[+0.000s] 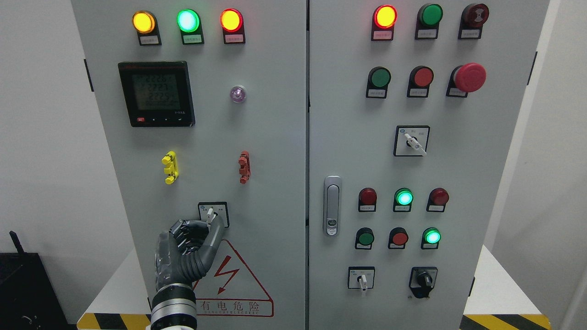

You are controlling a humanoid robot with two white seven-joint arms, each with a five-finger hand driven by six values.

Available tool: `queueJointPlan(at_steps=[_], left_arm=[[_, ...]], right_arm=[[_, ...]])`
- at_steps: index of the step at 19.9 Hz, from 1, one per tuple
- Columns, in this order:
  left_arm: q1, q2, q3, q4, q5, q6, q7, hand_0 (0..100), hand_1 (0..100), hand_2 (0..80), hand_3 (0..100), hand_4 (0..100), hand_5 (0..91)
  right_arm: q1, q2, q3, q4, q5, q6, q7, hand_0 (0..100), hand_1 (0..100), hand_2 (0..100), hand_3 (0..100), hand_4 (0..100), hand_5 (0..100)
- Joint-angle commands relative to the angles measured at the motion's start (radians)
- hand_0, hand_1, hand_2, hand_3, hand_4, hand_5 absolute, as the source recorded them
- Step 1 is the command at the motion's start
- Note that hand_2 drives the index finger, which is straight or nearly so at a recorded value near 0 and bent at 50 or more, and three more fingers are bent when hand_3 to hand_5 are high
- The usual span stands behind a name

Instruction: Turn on light switch 1

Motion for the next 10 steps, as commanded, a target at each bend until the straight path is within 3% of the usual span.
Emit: queueJointPlan(at_steps=[1, 10], left_arm=[[-0.003, 0.000, -0.003, 0.003, 0.000, 0.004, 0.000, 23, 67, 59.4, 67, 72, 59.2], [-0.006, 0.000, -0.003, 0.003, -0.003, 0.010, 0.000, 23, 67, 60.0, 68, 73, 59.9]], right_arm=[[0.000, 0.000, 0.000, 0.000, 0.001, 0.000, -0.001, 30, 0, 0, 0, 0, 0], [0.000, 0.000, 0.000, 0.000, 0.001, 0.000, -0.001, 30, 0, 0, 0, 0, 0]])
